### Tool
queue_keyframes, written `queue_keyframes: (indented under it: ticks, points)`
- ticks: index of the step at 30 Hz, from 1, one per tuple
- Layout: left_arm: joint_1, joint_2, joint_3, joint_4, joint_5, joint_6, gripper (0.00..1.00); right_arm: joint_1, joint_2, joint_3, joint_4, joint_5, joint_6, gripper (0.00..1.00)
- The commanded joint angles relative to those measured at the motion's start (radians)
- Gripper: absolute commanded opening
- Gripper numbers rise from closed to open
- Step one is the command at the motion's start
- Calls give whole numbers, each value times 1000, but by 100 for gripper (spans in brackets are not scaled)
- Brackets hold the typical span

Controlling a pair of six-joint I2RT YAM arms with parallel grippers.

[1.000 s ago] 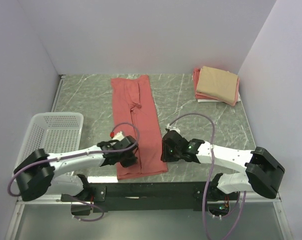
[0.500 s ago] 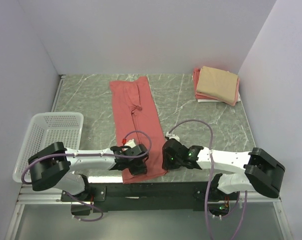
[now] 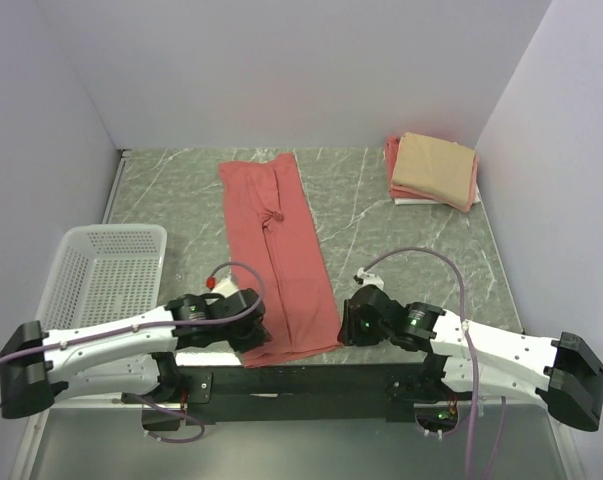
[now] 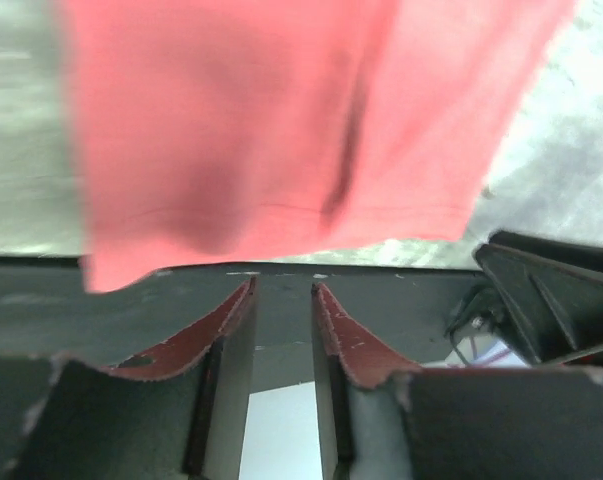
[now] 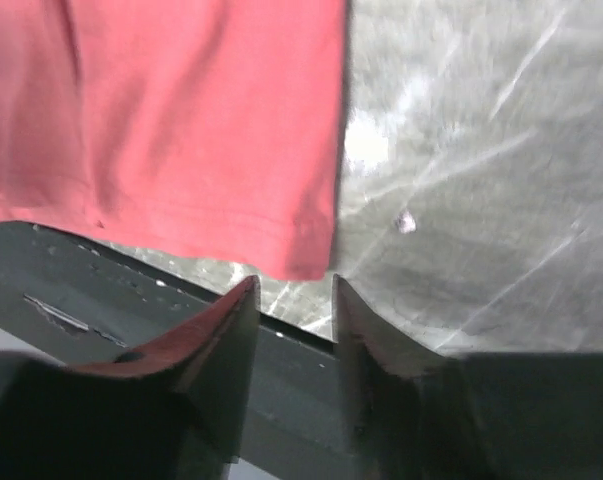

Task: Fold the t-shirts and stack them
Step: Fold the tshirt

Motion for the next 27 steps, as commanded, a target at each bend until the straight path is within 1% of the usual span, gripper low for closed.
queue_keyframes:
  ticks: [1, 3, 4, 6, 7, 11, 12, 15, 17, 21, 24, 27]
  points:
    - [-4, -75, -45, -198, -72, -144, 33, -10, -8, -46, 45, -53, 58, 40]
    - [-4, -126, -62, -198, -91, -170, 32, -34, -2, -47, 83, -79, 55, 35]
    - [6, -138, -67, -154, -100, -161, 29, -45, -4, -44, 91, -83, 55, 30]
    - [9, -163, -84, -93, -105, -128, 26, -80, -16, -36, 117, -124, 40, 28]
    - [10, -163, -88, -48, -105, -129, 22, -91, -16, -20, 122, -150, 32, 27]
    - [16, -123, -107, 82, -92, -63, 17, -102, 16, 39, 126, -171, 3, 27]
    - [16, -86, -110, 98, -86, -56, 16, -102, 28, 46, 143, -182, 0, 27]
    - [16, -4, -119, 157, -54, -32, 9, -102, 87, 45, 197, -225, 6, 25]
    - [16, 49, -128, 171, -36, -37, 5, -102, 107, 20, 220, -227, 15, 25]
    - [16, 90, -189, 214, 15, -46, 1, -103, 134, -58, 275, -234, 35, 24]
    - [12, 116, -219, 251, 50, -51, 1, -103, 134, -116, 281, -227, 50, 23]
    - [6, 133, -216, 237, 61, -43, 1, -103, 96, -158, 269, -207, 57, 23]
